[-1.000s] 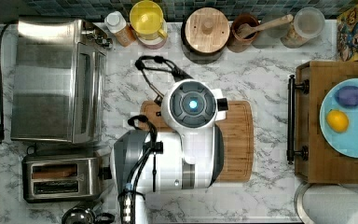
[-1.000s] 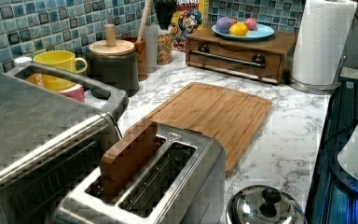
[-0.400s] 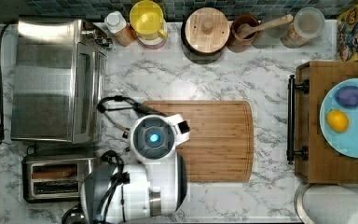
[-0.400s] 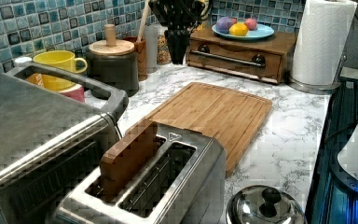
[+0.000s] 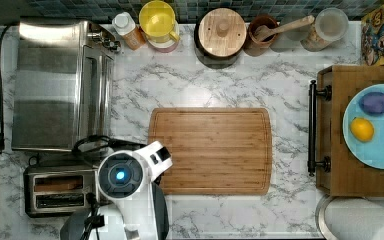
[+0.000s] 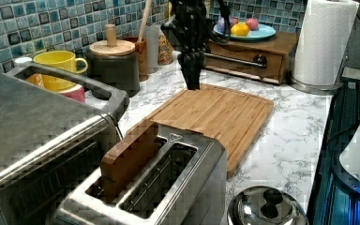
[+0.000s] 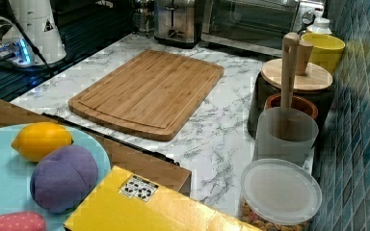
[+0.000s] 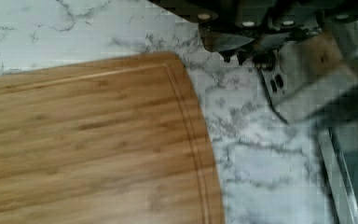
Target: Turn on the toaster.
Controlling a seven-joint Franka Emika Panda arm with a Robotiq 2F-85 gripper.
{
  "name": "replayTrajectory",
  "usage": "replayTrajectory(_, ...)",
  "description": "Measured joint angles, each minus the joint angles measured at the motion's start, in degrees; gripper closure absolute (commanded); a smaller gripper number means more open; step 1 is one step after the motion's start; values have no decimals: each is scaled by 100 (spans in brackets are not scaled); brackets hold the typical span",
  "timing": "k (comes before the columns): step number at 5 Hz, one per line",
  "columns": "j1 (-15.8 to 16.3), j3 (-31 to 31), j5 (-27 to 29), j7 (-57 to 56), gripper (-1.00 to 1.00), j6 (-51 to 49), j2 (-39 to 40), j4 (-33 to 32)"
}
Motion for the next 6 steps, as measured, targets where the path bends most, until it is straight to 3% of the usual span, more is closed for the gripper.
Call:
replayTrajectory(3, 507, 91, 411, -421, 100, 912, -292, -582)
replayTrajectory(6, 686, -36, 664, -659, 100, 1141, -206, -638)
